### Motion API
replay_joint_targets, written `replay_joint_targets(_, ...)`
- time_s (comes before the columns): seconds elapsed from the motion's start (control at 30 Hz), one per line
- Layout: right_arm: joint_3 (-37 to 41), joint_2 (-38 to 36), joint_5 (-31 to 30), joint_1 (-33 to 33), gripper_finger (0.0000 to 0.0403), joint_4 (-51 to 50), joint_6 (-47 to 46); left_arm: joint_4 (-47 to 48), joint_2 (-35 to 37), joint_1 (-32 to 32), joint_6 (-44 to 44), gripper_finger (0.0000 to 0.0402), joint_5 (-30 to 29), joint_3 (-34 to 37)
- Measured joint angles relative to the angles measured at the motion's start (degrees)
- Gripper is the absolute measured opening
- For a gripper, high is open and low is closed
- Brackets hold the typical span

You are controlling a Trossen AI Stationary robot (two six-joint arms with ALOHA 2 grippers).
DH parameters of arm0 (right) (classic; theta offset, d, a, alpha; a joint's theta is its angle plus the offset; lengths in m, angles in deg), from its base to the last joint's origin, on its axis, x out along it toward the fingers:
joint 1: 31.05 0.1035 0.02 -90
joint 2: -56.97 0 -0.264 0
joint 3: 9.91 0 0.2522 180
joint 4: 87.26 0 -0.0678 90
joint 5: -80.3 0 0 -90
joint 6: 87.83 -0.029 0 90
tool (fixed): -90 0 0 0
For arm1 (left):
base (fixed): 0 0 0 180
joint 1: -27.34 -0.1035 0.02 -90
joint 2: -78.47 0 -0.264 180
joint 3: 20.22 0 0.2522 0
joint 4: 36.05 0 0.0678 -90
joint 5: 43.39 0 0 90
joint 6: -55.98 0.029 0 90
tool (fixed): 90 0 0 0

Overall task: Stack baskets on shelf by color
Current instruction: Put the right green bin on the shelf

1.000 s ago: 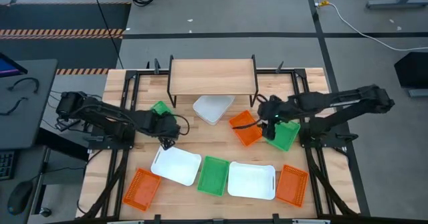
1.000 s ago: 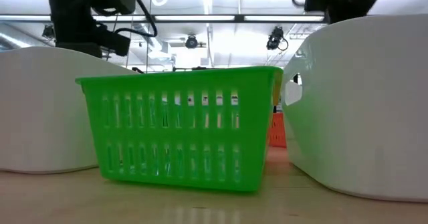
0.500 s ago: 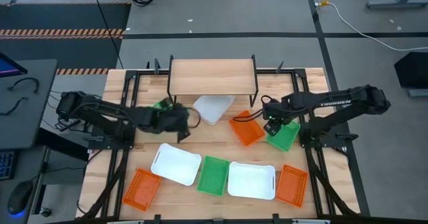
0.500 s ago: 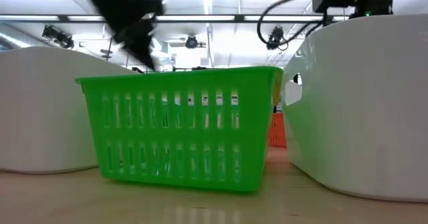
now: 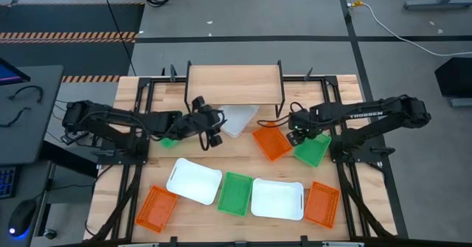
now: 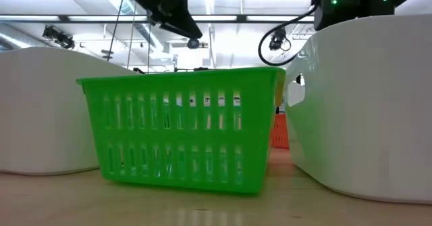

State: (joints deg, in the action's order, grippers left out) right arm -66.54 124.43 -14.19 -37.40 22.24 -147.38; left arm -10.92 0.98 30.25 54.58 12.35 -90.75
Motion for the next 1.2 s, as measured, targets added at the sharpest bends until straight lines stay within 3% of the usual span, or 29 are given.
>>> replay_joint_targets(0.27,0.1,0.1,-1.4,0.0,0.0219,0.4,-7.2,0.9,-0.6,-0.2,2.4,0.0174,5.8,0.1)
replay_joint_targets(0.63,0.1,5.1,-0.9,1.6,0.0202,-0.9,-11.0,4.0,-0.5,-0.2,4.8,0.0172,6.1,0.1)
replay_joint_targets(0.97,0.1,13.1,-3.2,1.6,0.0195,-0.6,-4.0,4.3,-0.5,0.0,2.0,0.0173,6.1,0.1)
replay_joint_targets(1.2,0.1,16.0,-2.9,1.6,0.0139,0.6,1.7,6.8,-0.5,-0.1,0.2,0.0172,6.1,0.1)
